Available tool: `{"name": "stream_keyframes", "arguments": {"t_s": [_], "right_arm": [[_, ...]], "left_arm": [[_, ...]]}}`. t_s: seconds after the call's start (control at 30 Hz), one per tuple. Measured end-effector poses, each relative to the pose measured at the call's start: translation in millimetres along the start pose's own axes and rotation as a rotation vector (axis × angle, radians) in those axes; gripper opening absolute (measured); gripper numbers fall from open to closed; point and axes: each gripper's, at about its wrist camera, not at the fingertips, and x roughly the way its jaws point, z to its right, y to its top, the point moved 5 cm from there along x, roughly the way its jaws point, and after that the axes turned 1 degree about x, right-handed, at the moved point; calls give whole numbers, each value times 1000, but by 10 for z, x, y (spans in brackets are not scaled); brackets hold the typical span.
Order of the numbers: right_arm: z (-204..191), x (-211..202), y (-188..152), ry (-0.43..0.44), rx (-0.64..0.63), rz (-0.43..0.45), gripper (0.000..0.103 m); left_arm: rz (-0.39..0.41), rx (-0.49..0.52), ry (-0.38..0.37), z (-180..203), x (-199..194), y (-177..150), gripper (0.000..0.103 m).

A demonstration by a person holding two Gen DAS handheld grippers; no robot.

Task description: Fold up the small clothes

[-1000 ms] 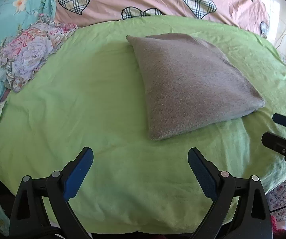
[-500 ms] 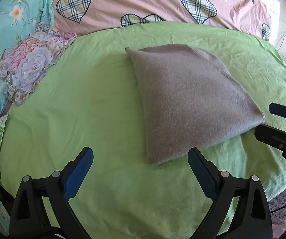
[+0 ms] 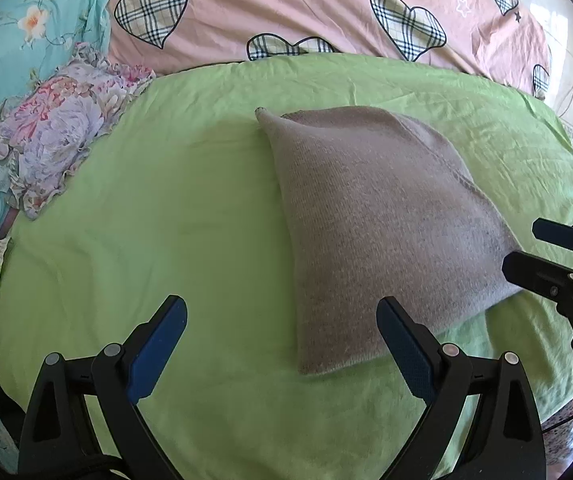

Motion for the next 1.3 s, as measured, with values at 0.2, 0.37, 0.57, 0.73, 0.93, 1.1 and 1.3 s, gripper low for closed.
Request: {"name": "stream_keyframes", "arguments": {"t_s": [0.2, 0.37, 0.57, 0.73, 0.93, 1.1, 1.3], "right_arm": [[11, 92, -29, -9, -10, -32, 99], [61, 132, -33, -9, 5, -38, 99], [78, 179, -37, -9, 1, -50, 99], [96, 208, -40, -9, 3, -62, 99], [115, 239, -50, -12, 7, -77, 99], [102, 260, -61, -13, 2, -85, 99], [101, 264, -66, -14, -4, -89, 99]], "left_arm": [[-16, -4, -6, 35, 62, -12, 96], [-16, -11, -10, 29, 79, -16, 96], [-21, -14, -22, 60, 93, -18, 96], [-19, -13, -28, 76, 87, -5, 96], [-17, -13, -32, 71, 84, 8, 96], [-15, -12, -36, 78, 69, 16, 96], [-13, -9, -38, 91, 57, 8, 96]]}}
